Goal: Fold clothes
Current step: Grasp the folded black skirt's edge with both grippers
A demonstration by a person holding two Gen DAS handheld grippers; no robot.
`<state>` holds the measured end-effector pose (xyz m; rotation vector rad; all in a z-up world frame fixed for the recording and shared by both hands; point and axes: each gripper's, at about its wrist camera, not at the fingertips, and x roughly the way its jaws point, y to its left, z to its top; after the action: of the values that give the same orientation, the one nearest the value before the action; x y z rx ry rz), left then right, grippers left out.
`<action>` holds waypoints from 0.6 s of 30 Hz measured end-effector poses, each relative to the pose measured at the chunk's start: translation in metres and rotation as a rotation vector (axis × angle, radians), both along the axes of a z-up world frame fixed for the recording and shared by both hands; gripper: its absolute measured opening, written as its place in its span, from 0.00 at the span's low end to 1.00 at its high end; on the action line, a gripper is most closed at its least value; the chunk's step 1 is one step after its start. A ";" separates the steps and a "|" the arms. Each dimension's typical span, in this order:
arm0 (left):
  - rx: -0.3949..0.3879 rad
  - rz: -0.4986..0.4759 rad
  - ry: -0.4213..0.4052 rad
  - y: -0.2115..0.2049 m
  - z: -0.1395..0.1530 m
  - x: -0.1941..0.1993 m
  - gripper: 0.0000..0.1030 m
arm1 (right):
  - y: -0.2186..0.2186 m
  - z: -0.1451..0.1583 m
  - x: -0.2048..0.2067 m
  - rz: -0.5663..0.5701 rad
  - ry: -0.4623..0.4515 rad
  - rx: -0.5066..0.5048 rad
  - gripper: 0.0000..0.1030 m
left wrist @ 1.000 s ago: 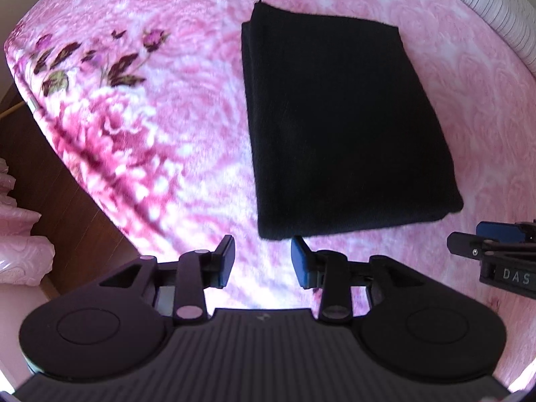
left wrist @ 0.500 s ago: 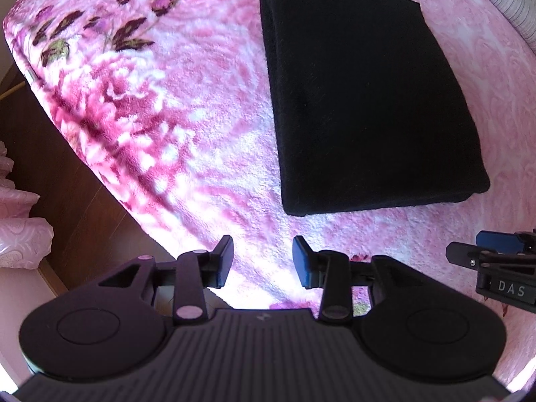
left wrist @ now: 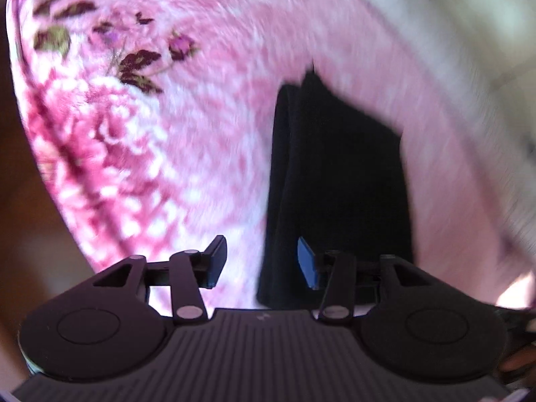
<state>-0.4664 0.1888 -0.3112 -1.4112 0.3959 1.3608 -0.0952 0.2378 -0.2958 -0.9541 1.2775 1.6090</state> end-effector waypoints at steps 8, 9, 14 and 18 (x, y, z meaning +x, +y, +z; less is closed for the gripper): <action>0.051 0.027 -0.242 0.045 -0.051 -0.024 0.53 | 0.066 -0.031 0.021 -0.104 0.253 -0.026 0.78; 0.054 0.030 -0.275 0.047 -0.058 -0.025 0.53 | 0.070 -0.039 0.020 -0.102 0.280 -0.045 0.78; 0.015 0.061 -0.348 0.052 -0.088 -0.025 0.54 | 0.084 -0.073 0.019 -0.096 0.401 -0.114 0.78; 0.027 0.079 -0.388 0.056 -0.097 -0.022 0.56 | 0.093 -0.085 0.023 -0.096 0.469 -0.133 0.79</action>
<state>-0.4881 0.2448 -0.4079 -1.6395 0.0671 1.1145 -0.0726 0.3303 -0.3808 -0.5955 1.7376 1.7486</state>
